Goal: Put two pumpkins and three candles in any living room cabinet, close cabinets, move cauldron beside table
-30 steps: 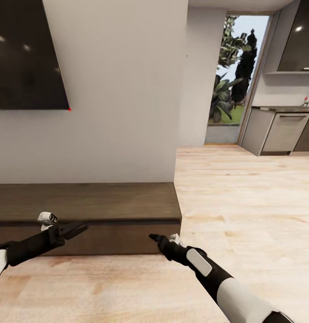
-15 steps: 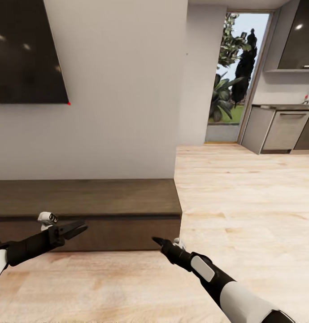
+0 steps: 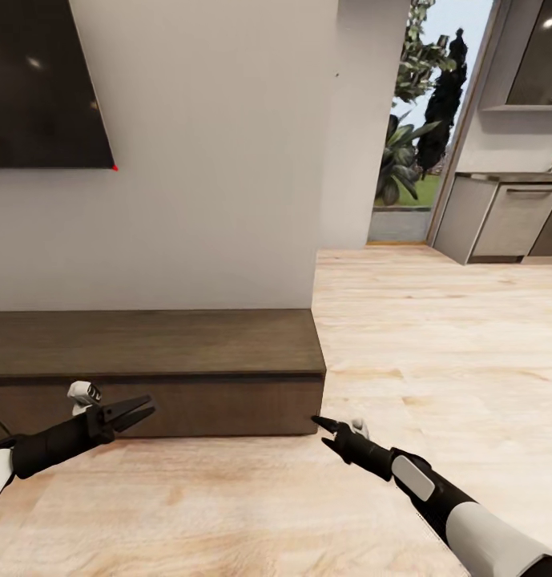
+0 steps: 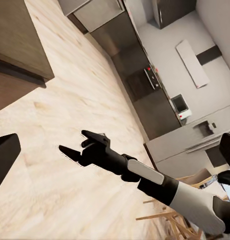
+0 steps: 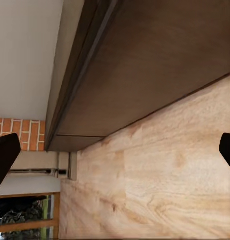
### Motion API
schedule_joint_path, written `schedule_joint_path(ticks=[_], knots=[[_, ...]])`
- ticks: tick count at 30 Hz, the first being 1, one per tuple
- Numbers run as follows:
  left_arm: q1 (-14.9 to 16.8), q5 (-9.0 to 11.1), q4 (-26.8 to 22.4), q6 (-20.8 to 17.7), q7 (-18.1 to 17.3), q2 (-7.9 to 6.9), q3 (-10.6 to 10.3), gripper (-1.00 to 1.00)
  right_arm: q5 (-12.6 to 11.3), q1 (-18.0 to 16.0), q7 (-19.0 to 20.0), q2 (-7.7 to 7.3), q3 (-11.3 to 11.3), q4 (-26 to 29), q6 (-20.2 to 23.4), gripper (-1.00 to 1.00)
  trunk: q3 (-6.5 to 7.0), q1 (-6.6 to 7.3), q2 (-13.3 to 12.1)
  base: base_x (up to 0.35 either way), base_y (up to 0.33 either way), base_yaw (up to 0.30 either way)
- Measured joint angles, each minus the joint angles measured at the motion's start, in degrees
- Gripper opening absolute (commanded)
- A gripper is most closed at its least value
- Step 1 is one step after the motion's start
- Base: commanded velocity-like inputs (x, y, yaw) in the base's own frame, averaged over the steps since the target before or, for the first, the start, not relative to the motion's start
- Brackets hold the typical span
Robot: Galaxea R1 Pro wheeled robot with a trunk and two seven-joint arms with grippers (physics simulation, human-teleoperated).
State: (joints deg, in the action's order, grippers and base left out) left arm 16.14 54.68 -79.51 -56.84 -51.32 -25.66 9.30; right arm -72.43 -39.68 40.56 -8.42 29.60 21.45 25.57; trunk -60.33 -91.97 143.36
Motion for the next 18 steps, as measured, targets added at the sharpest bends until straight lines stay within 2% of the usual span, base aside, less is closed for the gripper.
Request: schedule_joint_path(ticks=[4,8,11,14,18], knots=[[0.0,0.02,-0.01,0.01,-0.02,0.0,-0.01,1.0,0.01,0.0,2.47,-1.29,0.0,-0.26,0.68,1.0,0.0,0.0,0.0,0.0,0.0,0.0],[0.0,0.04,0.02,0.01,-0.05,0.0,-0.01,1.0,0.08,0.0,2.79,-1.45,0.06,-0.45,0.79,1.0,0.0,0.0,0.0,0.024,0.0,0.0],[0.0,-0.07,-0.03,0.01,-0.07,0.0,-0.08,1.0,0.12,0.0,2.52,-1.46,0.08,-0.59,0.76,1.0,0.0,0.02,0.0,0.229,0.0,0.0],[0.0,-0.12,-0.07,0.01,-0.08,0.0,-0.09,1.0,0.11,0.01,1.2,-1.46,0.09,-0.63,0.76,1.0,0.0,0.03,0.0,0.309,0.0,0.0],[0.0,-0.12,-0.05,0.01,-0.06,0.0,-0.06,1.0,0.0,0.0,-2.91,-1.21,0.04,-0.68,0.5,1.0,0.0,0.03,0.0,0.332,0.0,0.0]])
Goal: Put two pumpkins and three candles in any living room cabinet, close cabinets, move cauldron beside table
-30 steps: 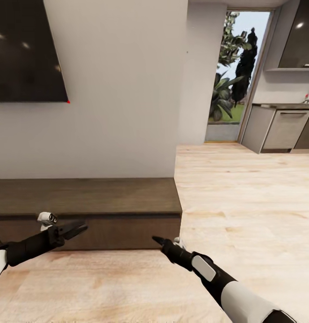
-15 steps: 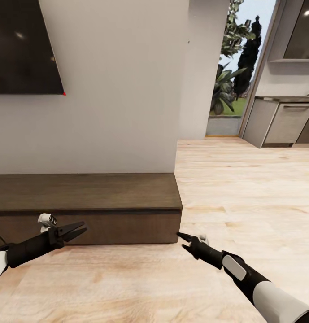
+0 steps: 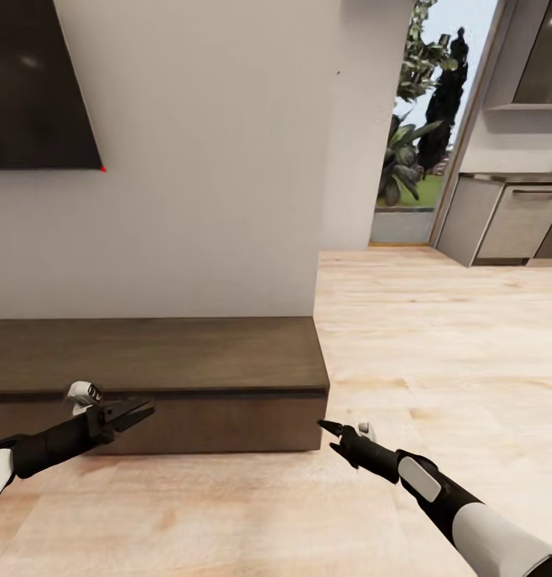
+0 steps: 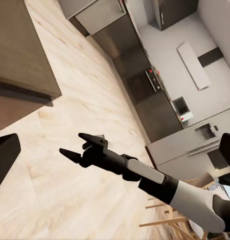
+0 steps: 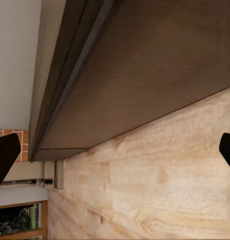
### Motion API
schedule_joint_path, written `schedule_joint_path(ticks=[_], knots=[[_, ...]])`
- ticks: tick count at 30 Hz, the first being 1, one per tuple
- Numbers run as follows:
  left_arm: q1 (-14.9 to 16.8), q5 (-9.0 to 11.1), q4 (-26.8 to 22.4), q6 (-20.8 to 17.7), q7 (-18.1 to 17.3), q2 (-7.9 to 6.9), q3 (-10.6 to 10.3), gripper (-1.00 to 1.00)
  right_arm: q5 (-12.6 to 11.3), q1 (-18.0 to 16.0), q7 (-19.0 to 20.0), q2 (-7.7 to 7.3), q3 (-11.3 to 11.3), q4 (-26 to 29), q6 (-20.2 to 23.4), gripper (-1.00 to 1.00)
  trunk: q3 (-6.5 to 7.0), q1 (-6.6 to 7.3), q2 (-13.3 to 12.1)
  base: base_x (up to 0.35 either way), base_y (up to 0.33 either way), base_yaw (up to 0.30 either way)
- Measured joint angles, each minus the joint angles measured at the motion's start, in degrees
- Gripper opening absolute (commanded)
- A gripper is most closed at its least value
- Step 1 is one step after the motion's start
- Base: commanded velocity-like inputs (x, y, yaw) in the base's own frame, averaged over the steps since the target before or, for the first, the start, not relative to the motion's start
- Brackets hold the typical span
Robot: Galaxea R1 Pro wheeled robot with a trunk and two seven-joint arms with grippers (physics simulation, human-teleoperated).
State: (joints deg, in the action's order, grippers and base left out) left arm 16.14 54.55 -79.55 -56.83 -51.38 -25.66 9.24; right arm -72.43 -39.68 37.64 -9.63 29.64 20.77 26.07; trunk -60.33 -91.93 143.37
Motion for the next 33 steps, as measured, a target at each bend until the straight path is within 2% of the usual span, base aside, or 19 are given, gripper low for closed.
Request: schedule_joint_path(ticks=[4,8,11,18,33], knots=[[0.0,0.05,0.01,0.0,-0.03,0.0,0.0,1.0,-0.03,0.01,-2.64,0.2,-0.02,0.27,-0.9,1.0,0.0,0.0,0.0,0.337,0.0,0.0],[0.0,0.07,0.01,0.0,-0.02,0.0,0.0,1.0,0.28,0.01,-3.27,0.19,0.05,0.47,-6.26,1.0,0.0,0.0,0.0,0.338,0.0,0.0],[0.0,0.08,0.01,0.0,-0.03,0.0,0.02,1.0,0.29,0.03,-3.47,0.09,0.08,0.32,-7.76,1.0,0.0,0.0,0.0,0.338,0.0,0.0],[-0.01,0.09,-0.01,0.0,-0.02,-0.01,0.1,1.0,0.66,0.0,-3.87,0.17,0.13,-0.19,-8.13,1.0,-0.01,-0.01,0.0,0.284,0.0,0.0],[-0.02,0.09,-0.24,0.0,-0.11,-0.01,0.16,1.0,0.35,-0.01,-3.98,0.21,-0.12,-0.12,-7.99,1.0,-0.01,-0.03,0.0,0.013,0.0,0.0]])
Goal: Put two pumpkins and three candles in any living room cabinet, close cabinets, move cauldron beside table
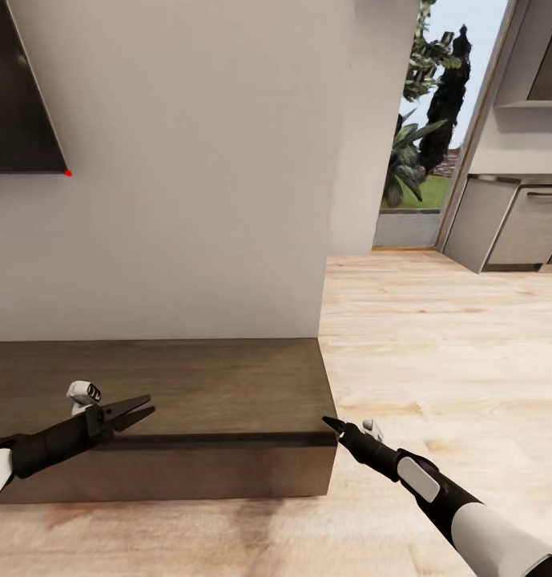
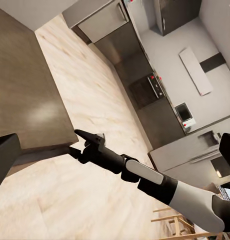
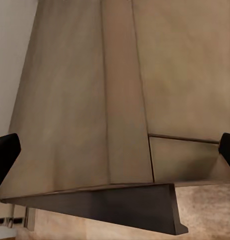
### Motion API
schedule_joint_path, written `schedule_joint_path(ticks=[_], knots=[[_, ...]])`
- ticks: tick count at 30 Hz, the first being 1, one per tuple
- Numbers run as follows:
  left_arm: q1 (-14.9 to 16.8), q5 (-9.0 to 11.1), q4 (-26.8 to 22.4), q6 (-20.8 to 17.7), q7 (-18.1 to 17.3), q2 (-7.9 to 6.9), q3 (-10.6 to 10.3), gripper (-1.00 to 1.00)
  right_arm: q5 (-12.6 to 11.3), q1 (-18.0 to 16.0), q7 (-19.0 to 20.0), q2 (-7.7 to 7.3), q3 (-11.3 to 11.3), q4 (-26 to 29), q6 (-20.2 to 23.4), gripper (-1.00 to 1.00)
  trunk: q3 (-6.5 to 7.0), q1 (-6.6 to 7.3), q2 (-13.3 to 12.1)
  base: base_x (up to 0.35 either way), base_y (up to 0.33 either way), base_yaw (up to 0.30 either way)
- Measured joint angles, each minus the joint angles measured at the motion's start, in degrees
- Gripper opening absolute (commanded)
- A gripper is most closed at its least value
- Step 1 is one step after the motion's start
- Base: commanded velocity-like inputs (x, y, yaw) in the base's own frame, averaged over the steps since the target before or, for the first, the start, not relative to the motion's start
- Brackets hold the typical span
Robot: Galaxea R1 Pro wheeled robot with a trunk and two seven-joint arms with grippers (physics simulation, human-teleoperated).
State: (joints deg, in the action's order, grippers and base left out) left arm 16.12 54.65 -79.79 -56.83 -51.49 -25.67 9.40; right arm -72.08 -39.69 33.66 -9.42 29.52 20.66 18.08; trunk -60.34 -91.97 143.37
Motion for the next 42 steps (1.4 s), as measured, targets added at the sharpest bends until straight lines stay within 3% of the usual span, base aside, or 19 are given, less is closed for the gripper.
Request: schedule_joint_path(ticks=[7,13,20,42], knots=[[0.0,0.0,0.05,0.0,0.0,0.0,0.0,1.0,0.02,0.0,0.0,0.0,-0.04,0.01,0.01,1.0,0.0,0.0,0.0,0.0,0.0,0.0],[0.0,0.0,0.05,-0.02,-0.01,0.0,0.0,1.0,-0.69,-0.04,-0.03,0.0,-0.53,0.05,0.49,1.0,-1.1,-0.13,0.07,0.0,0.0,0.0],[0.0,0.0,0.06,0.0,-0.01,0.0,0.0,1.0,-1.86,-0.05,-2.66,-0.18,-1.09,-0.28,7.29,1.0,-1.09,-0.11,0.08,0.0,0.0,0.0],[0.01,-0.01,0.13,0.0,-0.02,0.01,-0.07,1.0,-1.48,0.03,0.67,0.16,-0.57,-0.36,7.66,1.0,-1.98,-0.22,0.13,0.0,0.0,0.0]])
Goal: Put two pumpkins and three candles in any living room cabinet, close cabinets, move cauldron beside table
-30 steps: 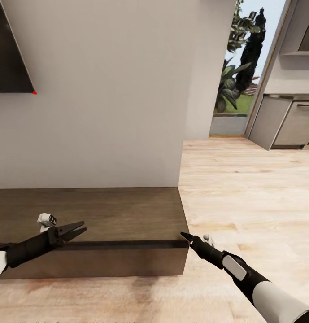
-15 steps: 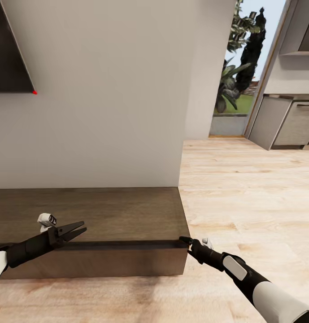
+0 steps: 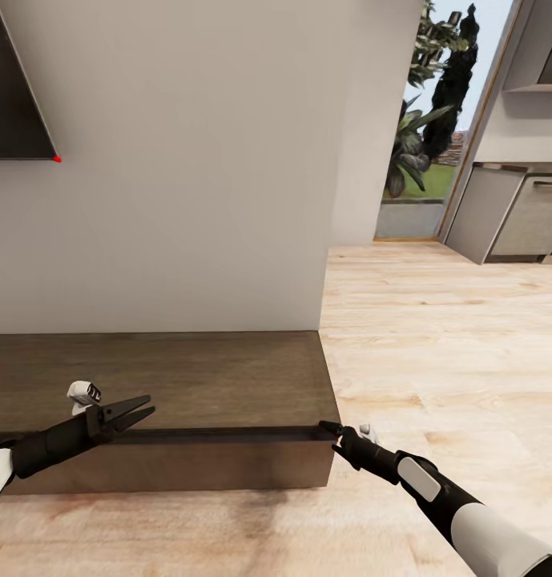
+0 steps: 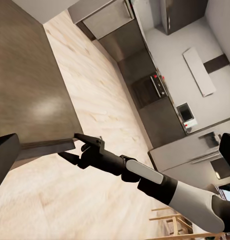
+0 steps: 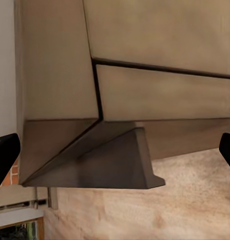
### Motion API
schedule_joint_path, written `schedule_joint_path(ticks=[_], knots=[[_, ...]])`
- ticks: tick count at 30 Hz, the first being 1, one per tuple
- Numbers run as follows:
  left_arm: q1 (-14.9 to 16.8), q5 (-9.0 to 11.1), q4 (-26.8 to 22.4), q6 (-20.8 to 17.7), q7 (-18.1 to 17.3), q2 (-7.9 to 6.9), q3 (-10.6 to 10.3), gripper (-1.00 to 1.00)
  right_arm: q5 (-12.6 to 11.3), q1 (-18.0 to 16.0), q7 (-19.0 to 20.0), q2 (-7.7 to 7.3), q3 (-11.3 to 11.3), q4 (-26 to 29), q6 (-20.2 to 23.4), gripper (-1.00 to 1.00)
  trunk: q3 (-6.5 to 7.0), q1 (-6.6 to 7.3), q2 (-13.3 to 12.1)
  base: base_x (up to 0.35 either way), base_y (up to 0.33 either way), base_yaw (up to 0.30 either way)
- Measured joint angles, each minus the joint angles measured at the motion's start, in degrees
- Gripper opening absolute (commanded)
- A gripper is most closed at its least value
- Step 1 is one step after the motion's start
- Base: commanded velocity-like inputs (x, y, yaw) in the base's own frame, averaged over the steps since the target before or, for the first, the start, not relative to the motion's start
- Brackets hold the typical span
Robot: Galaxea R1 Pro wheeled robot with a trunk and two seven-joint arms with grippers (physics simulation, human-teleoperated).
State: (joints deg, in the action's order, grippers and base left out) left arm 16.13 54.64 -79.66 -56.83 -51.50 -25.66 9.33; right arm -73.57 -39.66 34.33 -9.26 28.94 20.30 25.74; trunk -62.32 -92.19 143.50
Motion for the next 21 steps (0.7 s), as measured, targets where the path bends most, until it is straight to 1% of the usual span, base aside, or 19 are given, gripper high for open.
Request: schedule_joint_path(ticks=[8,13,21], knots=[[0.0,0.0,0.04,0.0,0.0,0.0,0.05,1.0,0.12,0.0,0.07,0.01,0.15,0.07,0.0,1.0,0.0,0.0,0.0,0.0,0.0,0.0],[0.0,0.0,0.09,0.0,0.01,0.0,0.04,1.0,0.01,0.0,-0.23,-0.02,-0.15,0.09,0.0,1.0,0.0,0.0,0.0,0.0,0.114,0.0],[0.0,0.0,0.11,0.0,0.01,0.0,0.05,1.0,0.11,0.0,-0.01,-0.02,0.1,0.1,-0.01,1.0,0.0,0.0,0.0,0.0,0.019,0.0]])
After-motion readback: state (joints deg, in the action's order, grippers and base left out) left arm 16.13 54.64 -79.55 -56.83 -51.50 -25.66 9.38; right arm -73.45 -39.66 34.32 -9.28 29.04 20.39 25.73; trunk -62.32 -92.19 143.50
